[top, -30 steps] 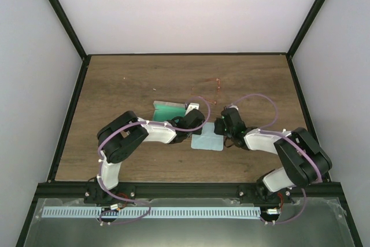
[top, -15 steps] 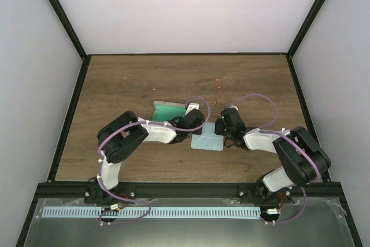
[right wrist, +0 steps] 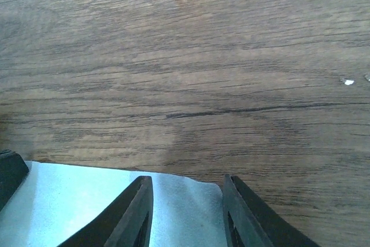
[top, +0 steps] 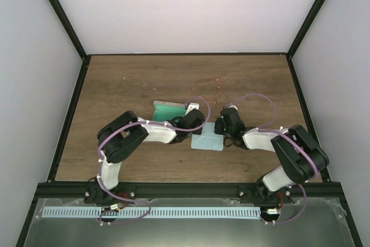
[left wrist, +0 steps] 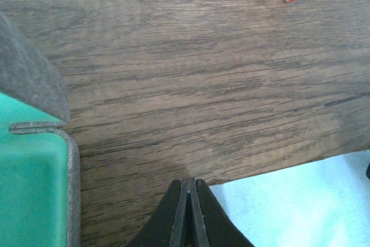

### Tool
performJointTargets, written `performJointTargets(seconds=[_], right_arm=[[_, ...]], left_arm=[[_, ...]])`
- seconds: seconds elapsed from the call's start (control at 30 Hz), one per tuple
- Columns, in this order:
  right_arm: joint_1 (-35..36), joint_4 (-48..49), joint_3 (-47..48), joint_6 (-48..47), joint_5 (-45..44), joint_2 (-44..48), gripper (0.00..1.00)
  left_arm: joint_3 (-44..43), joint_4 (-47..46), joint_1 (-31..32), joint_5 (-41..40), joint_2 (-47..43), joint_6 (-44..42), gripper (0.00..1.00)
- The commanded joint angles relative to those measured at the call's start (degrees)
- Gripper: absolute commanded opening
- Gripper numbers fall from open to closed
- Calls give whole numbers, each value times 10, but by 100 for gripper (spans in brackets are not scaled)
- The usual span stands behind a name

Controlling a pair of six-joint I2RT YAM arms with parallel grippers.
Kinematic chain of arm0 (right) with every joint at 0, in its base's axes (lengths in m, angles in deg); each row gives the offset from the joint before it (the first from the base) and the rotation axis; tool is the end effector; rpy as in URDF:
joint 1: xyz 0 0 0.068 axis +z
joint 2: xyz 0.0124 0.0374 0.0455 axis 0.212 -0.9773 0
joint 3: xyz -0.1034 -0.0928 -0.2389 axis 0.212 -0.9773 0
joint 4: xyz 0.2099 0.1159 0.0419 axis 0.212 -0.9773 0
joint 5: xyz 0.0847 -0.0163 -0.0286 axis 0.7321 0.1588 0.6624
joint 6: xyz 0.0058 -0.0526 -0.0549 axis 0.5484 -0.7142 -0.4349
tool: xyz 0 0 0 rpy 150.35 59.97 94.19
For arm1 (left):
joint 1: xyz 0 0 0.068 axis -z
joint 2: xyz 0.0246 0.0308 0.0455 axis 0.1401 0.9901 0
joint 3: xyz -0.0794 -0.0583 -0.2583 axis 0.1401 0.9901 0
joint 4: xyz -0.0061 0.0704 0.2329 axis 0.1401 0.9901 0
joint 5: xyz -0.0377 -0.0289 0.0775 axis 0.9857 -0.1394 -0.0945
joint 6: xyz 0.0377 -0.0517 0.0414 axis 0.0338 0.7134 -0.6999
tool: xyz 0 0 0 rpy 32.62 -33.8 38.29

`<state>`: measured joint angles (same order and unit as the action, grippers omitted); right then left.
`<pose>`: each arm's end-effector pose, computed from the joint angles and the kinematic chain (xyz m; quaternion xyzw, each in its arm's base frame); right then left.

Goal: Organize the sunglasses
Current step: Fold the glasses cleaning cloth at the center of the board.

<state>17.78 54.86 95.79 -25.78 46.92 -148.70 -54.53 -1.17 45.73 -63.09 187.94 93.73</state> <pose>0.2345 0.1257 0.1222 0.0472 0.9261 0.1400 0.3471 0.2504 -0.3085 0.1109 0.0957 0.9180 -0.1466 0.3557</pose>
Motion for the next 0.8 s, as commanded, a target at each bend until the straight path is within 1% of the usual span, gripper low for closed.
performJointTargets(seconds=[0.0,0.33,0.53,0.63,0.77], right_arm=[[-5,-23,7,1,-6,-3,33],[-5,-25,9,4,-9,-2,13],[-5,-25,5,4,-8,7,3],[-5,-25,1,4,-8,15,1],[-4,-25,-3,3,-5,26,1]], left_arm=[[13,50,6,30,13,5,4],[14,49,6,31,13,5,4],[19,47,6,27,6,5,4],[25,43,6,26,0,4,4],[31,37,7,32,-10,-2,4]])
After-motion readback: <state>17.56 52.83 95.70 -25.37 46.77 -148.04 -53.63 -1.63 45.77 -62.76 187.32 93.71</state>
